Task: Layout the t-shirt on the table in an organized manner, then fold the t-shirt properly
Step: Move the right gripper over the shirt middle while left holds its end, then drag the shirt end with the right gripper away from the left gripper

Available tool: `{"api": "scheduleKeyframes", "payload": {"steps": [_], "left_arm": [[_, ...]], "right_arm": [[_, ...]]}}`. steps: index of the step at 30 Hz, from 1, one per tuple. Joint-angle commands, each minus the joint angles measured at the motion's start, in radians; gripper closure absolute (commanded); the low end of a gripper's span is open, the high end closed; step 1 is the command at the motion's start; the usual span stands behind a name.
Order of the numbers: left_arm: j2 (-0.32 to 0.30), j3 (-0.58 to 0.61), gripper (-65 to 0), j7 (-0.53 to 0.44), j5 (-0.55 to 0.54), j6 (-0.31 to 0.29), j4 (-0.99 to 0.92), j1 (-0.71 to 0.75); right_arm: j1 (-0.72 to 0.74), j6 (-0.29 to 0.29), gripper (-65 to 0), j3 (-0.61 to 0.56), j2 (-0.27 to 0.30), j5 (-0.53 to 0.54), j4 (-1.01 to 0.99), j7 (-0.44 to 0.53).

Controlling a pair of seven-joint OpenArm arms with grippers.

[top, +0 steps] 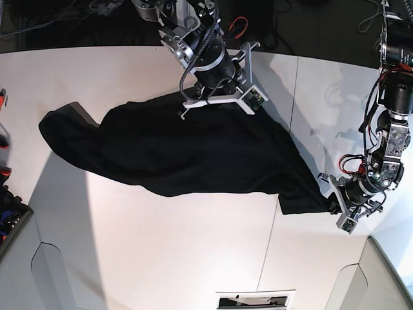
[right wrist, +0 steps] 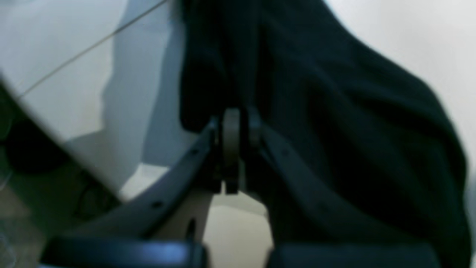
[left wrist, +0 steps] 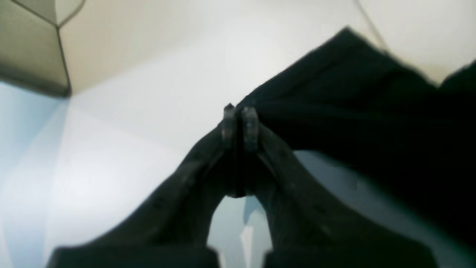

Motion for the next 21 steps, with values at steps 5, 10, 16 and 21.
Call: {"api": "scheduleKeyframes", "payload": {"steps": [5,10,16,21], "left_arm": [[-0.021,-0.010,0.0,0.047,-0.018,0.008,0.013,-0.082],[-0.071,-0.010,0.0,0.082,-0.100,-0.003,0.050,-0.088],[-0.134,-0.010,0.0,0.137,-0.227,-0.090,0.156,-0.088],[-0.142,-0.010,0.0,0.192,-0.259,-0.127,0.242,-0.072]], "right_arm": [[0.004,-0.064,-19.9,-0.001,-0.029,-0.060,0.017,0.039],[0.015,-0.070,-35.3,0.000,-0.037,-0.104,0.017,0.046],[0.032,-0.153,-35.3,0.038,-0.034,-0.239,0.017,0.043],[0.068,-0.201,-35.3,0.164,-0.034,-0.246,0.018,0.030]]}}
